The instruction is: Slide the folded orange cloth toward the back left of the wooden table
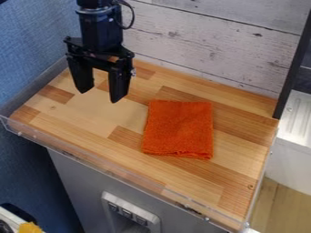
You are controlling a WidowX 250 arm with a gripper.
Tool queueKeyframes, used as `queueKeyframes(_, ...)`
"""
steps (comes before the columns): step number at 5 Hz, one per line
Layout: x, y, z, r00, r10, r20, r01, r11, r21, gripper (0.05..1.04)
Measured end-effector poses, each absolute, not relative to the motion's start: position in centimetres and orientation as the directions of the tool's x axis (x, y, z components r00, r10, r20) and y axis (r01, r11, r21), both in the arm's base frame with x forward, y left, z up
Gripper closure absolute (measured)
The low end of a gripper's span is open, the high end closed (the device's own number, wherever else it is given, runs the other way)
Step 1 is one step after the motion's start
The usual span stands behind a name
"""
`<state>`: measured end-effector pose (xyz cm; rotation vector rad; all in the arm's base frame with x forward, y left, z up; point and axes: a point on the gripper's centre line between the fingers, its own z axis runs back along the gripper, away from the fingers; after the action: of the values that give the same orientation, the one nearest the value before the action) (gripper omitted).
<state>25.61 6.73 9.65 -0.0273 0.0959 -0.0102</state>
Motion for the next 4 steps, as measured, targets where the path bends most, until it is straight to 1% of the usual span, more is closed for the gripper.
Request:
queueKeyframes(1, 26.1, 6.1, 9.6, 0.997, -0.029, -0.078, 0.027, 0.999, -0.024, 0.088)
queueKeyframes(4, 28.9, 1.3, 9.2, 0.990, -0.143, 0.003, 0.143, 0.990, 0.009, 0.084)
